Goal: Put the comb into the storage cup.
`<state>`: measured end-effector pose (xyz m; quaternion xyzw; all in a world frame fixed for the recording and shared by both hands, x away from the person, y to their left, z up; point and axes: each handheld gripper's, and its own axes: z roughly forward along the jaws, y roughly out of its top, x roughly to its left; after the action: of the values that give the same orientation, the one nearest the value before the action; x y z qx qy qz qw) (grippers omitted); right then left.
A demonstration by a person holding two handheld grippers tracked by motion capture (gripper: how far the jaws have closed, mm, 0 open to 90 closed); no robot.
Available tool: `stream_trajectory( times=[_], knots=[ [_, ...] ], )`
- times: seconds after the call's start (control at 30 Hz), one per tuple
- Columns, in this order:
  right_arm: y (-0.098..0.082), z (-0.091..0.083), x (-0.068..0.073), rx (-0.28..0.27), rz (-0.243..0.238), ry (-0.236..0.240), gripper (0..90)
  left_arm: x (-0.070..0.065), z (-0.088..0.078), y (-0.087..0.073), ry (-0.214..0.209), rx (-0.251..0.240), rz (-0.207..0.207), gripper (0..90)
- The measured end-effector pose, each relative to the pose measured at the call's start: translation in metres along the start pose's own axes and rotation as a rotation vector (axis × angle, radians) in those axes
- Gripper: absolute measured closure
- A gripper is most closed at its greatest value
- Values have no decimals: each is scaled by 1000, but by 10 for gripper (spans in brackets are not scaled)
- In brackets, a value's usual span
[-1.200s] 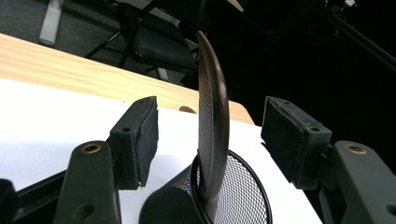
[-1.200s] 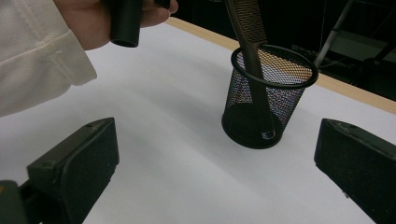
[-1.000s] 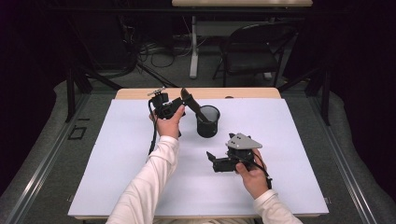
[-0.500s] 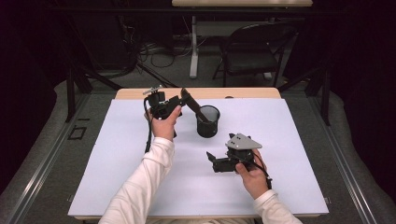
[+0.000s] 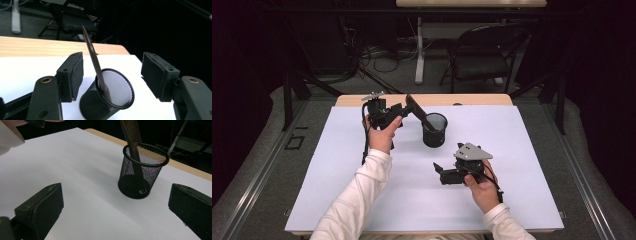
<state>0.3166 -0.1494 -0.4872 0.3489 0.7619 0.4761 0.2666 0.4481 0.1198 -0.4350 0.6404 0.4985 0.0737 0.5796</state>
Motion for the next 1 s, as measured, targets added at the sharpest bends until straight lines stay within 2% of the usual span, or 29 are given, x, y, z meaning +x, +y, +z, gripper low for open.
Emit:
stream_trajectory(
  times=[0.07, 0.2, 0.43, 0.53, 0.63, 0.73, 0.77, 0.9, 1.0],
  knots=[
    [0, 0, 0, -1, 1, -1, 0, -1, -2, 1, -2, 5, 29, 349],
    [0, 0, -1, 1, 1, -3, 0, -4, -7, 1, -22, 22, 53, 348],
    [0, 0, 0, 1, 1, -2, 0, -13, -15, 1, -4, 45, 137, 288],
    [0, 0, 0, -1, 2, -2, 0, -15, -18, 1, -9, 50, 155, 254],
    [0, 0, 0, 0, 1, -2, 0, -18, -21, 0, 3, 58, 175, 237],
    [0, 0, 0, 1, 3, -2, 0, -18, -25, 1, -35, 56, 152, 227],
    [0, 0, 0, 1, 3, -3, 0, -19, -26, 2, -35, 52, 150, 225],
    [0, 0, 0, -1, -1, -4, 0, -20, -31, 2, -66, 56, 170, 160],
    [0, 0, 0, -1, 2, -3, 0, -22, -34, 2, -59, 66, 194, 160]
  ],
)
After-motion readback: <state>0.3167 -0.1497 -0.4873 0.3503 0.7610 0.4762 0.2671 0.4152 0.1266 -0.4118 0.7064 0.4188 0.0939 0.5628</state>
